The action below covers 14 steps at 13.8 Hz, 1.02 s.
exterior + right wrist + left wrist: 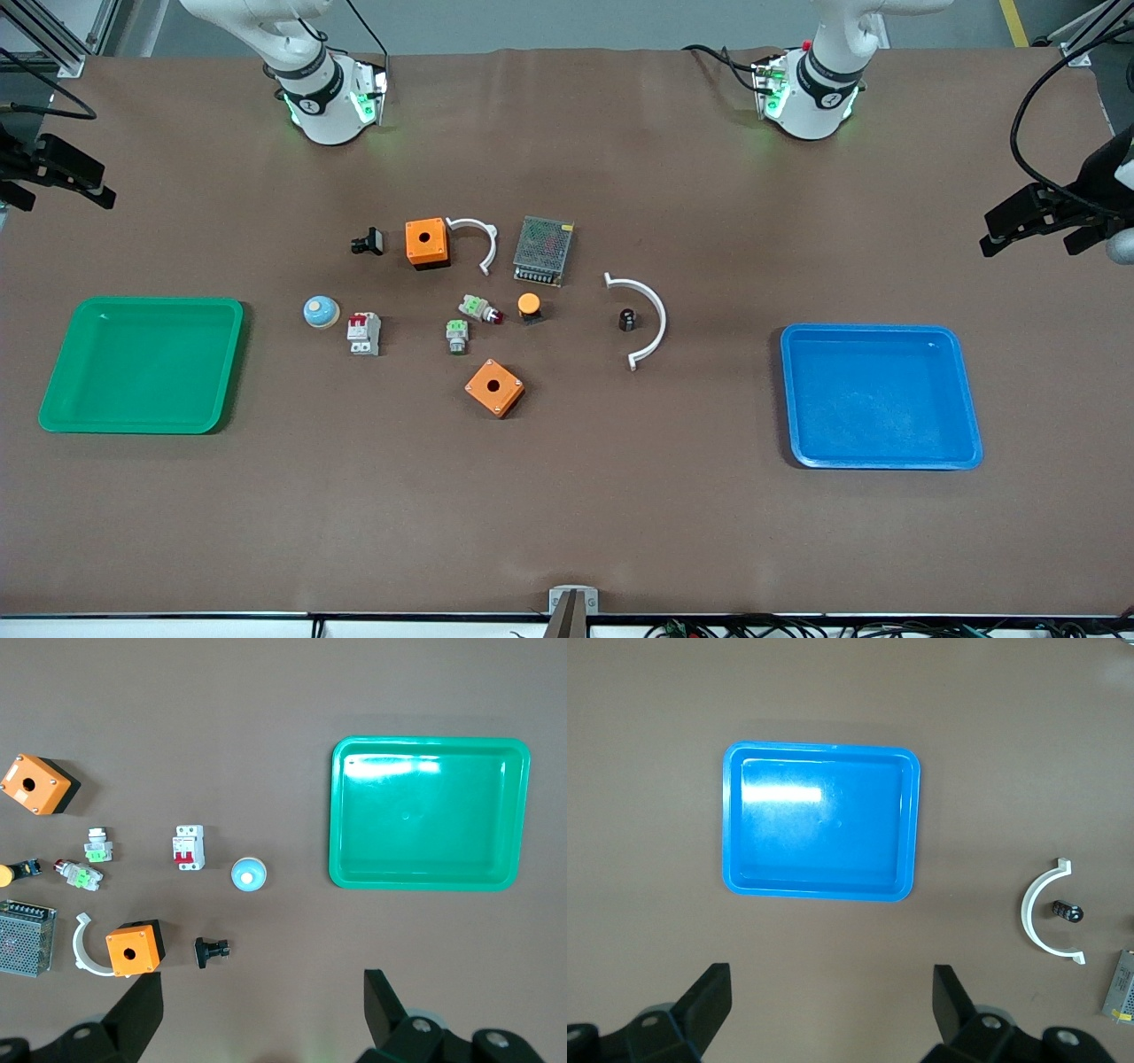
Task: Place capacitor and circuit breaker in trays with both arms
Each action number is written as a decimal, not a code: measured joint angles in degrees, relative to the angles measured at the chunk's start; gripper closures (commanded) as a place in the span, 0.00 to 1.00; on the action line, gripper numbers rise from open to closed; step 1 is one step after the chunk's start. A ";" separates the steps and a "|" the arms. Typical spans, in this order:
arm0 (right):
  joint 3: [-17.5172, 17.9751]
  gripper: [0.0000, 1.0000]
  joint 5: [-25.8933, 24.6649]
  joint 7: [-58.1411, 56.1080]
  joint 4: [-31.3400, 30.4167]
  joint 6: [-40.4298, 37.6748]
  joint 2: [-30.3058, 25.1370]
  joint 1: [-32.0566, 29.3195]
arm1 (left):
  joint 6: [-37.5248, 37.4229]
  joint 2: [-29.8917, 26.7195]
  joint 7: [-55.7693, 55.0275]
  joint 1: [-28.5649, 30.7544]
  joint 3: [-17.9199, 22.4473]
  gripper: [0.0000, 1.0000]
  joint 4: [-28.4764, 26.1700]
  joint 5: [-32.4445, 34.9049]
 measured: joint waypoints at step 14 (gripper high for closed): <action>-0.35 0.00 -0.36 0.01 -0.07 0.26 1.46 -0.12 | -0.40 3.24 -3.90 -3.09 -0.82 0.00 -0.86 -0.08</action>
